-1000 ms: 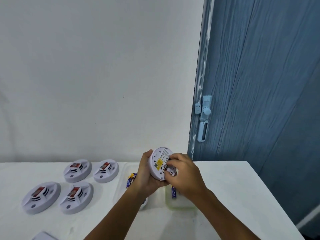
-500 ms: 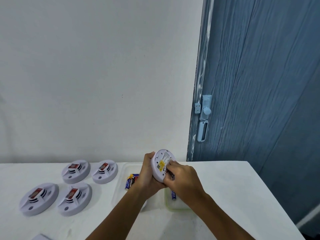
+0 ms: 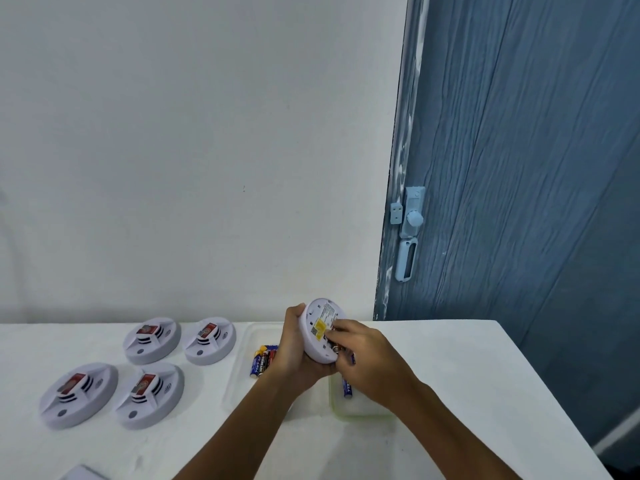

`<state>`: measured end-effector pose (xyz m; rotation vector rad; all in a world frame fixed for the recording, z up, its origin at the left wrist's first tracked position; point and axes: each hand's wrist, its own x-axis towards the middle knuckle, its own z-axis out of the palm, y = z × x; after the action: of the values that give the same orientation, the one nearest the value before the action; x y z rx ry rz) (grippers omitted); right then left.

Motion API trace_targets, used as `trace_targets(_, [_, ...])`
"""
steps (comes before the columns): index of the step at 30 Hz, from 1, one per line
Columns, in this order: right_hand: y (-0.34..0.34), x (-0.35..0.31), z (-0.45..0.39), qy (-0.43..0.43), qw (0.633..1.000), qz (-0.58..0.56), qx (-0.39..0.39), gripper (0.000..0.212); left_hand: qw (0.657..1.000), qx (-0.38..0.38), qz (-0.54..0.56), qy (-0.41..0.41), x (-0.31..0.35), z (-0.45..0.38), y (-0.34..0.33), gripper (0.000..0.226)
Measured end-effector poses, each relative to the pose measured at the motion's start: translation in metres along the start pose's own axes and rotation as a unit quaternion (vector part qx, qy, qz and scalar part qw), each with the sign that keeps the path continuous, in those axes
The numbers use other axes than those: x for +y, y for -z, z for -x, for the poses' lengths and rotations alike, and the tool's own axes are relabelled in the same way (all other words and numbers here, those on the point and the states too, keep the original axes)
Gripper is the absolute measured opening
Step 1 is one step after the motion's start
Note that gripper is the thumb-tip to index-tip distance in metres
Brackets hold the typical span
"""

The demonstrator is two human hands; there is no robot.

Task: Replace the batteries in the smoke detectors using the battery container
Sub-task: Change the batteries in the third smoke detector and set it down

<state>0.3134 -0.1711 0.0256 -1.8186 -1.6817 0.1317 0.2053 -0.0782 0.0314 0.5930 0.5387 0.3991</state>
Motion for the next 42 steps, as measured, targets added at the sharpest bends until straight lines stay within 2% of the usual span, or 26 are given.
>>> trace_targets(5, [0.002,0.016,0.001,0.033,0.999,-0.022,-0.014,0.032,0.999,-0.001,0.037,0.023,0.001,0.000,-0.003,0.044])
trace_targets(8, [0.003,0.019,0.002,0.001,0.985,-0.143,0.093,0.023,0.999,0.012,0.030,0.005,0.003,-0.006,0.004,0.051])
trace_targets(10, [0.003,0.024,0.004,-0.069,0.961,-0.213,0.161,0.014,0.999,0.024,0.034,-0.009,0.008,-0.009,0.010,0.055])
trace_targets(11, [0.002,0.027,0.006,-0.114,0.954,-0.223,0.164,0.014,0.999,0.021,0.044,-0.012,0.011,-0.009,0.012,0.054])
trace_targets(14, [-0.010,0.043,0.012,-0.216,0.956,-0.188,0.070,0.012,0.998,0.007,0.068,-0.011,0.018,-0.005,0.015,0.054])
trace_targets(16, [-0.021,0.043,0.013,-0.241,0.956,-0.166,0.014,0.013,0.997,0.002,0.077,-0.011,0.021,-0.002,0.015,0.055])
trace_targets(18, [-0.031,0.038,0.009,-0.252,0.956,-0.153,-0.008,0.012,0.996,-0.005,0.084,-0.008,0.023,0.002,0.015,0.052])
trace_targets(20, [-0.037,0.033,0.003,-0.246,0.961,-0.122,-0.028,0.012,0.997,-0.007,0.082,-0.006,0.024,0.006,0.017,0.051])
trace_targets(22, [-0.040,0.030,-0.002,-0.230,0.971,-0.039,-0.045,0.011,0.997,0.000,0.076,-0.007,0.025,0.009,0.020,0.054])
trace_targets(25, [-0.040,0.028,-0.004,-0.221,0.972,0.056,-0.055,0.025,0.998,0.014,0.060,-0.015,0.026,0.014,0.025,0.061])
trace_targets(32, [-0.035,0.018,-0.001,-0.216,0.975,-0.009,-0.053,0.020,0.997,0.054,0.036,-0.053,0.038,0.035,0.037,0.058])
trace_targets(36, [-0.035,-0.003,-0.010,-0.151,0.986,-0.062,-0.021,0.016,0.993,0.066,0.060,-0.081,0.051,0.055,0.052,0.058])
trace_targets(39, [-0.042,-0.033,-0.023,-0.072,0.994,-0.065,-0.058,0.021,0.991,0.066,0.075,-0.093,0.059,0.076,0.066,0.056])
trace_targets(42, [-0.056,-0.057,-0.039,-0.007,0.988,0.051,-0.147,0.031,0.990,0.063,0.088,-0.095,0.067,0.091,0.081,0.059])
